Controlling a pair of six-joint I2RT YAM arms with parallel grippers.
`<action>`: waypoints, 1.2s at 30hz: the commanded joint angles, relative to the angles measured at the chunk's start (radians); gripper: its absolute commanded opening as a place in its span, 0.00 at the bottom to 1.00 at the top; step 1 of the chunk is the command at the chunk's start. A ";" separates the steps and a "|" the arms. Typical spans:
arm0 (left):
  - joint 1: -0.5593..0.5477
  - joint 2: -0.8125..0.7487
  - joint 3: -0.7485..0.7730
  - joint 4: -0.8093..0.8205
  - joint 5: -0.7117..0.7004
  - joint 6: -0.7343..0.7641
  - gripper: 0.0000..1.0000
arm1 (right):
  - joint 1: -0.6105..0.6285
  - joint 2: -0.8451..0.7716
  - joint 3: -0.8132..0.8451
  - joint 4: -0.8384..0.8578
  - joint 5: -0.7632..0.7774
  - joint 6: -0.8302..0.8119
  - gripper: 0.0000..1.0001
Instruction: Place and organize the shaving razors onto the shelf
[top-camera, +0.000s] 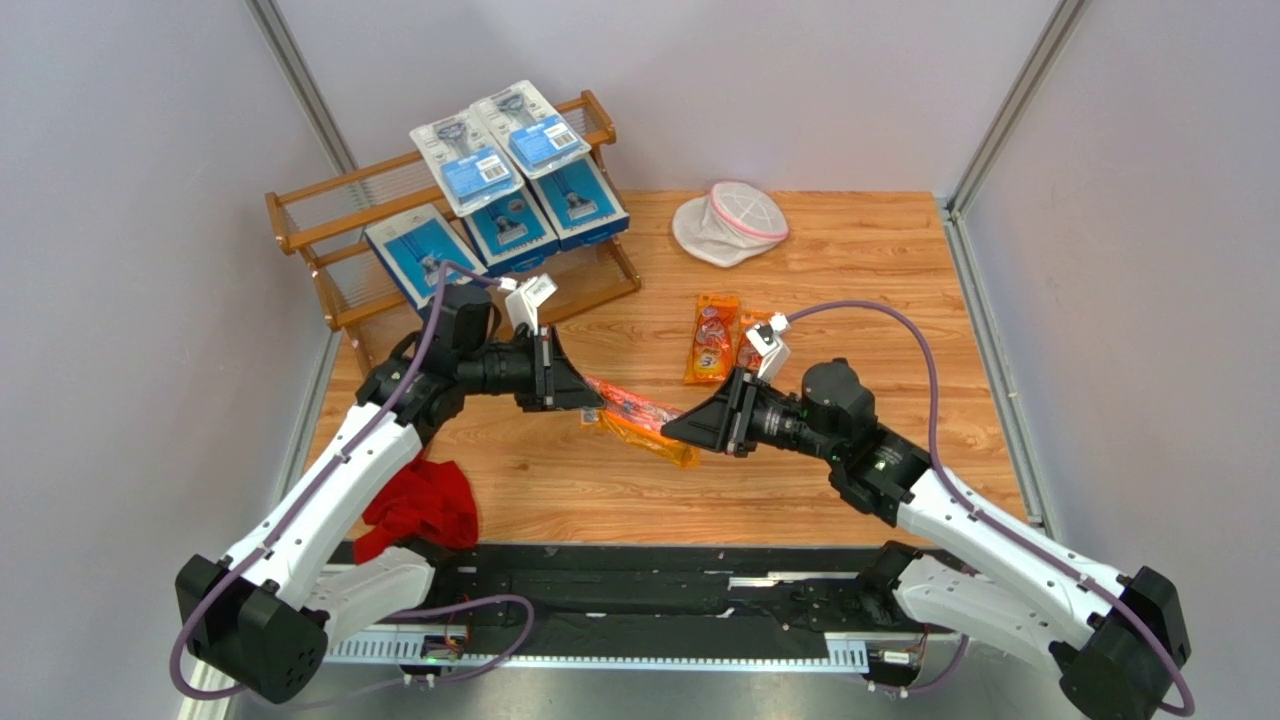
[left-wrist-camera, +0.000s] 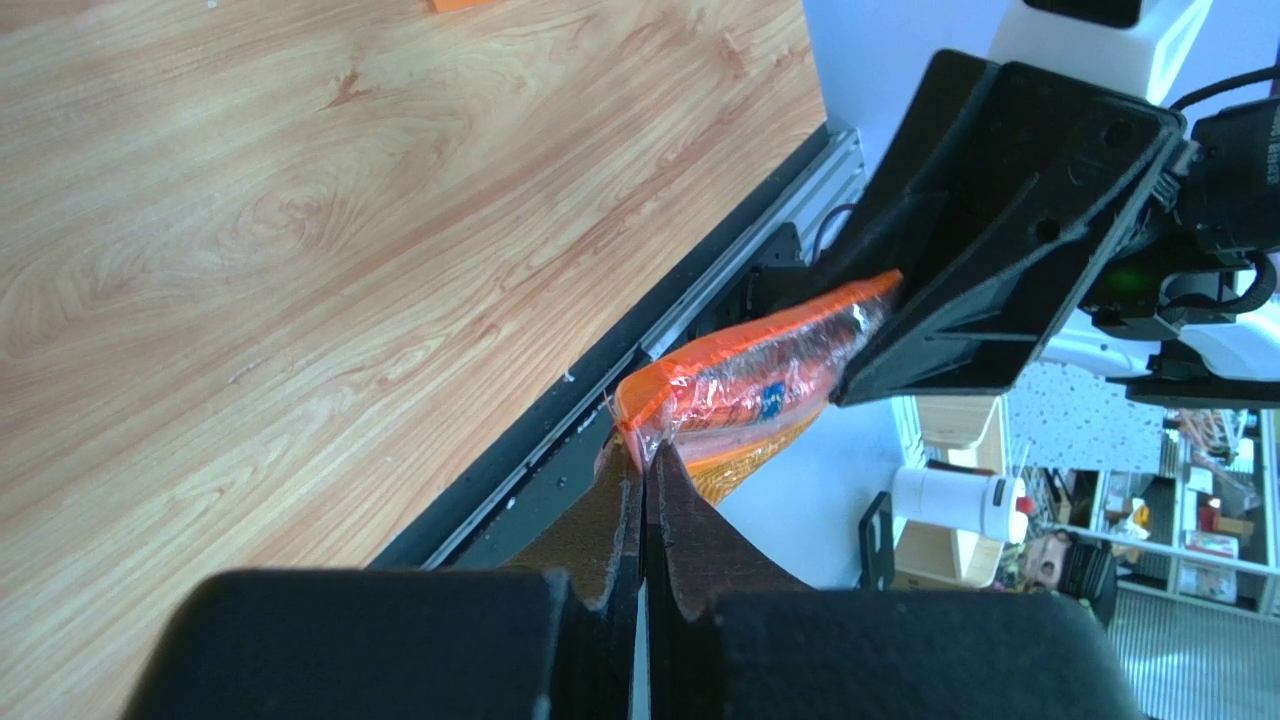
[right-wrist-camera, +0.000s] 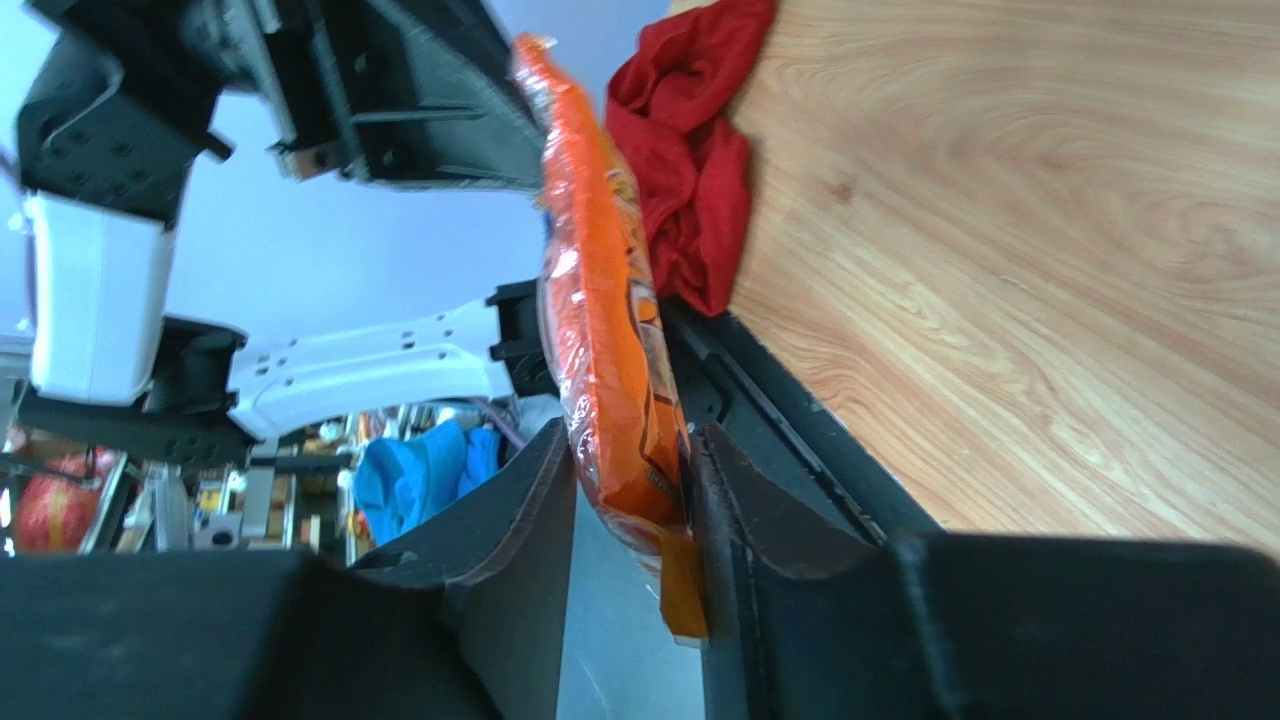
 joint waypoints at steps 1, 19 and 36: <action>0.003 -0.009 0.004 0.084 0.050 -0.039 0.00 | 0.005 0.004 -0.012 0.096 -0.009 0.021 0.25; 0.011 -0.058 0.130 -0.276 -0.272 0.145 0.64 | 0.005 0.018 -0.048 0.119 0.025 0.043 0.00; 0.023 -0.113 0.320 -0.525 -0.511 0.261 0.69 | 0.007 0.220 -0.045 0.310 0.034 0.081 0.00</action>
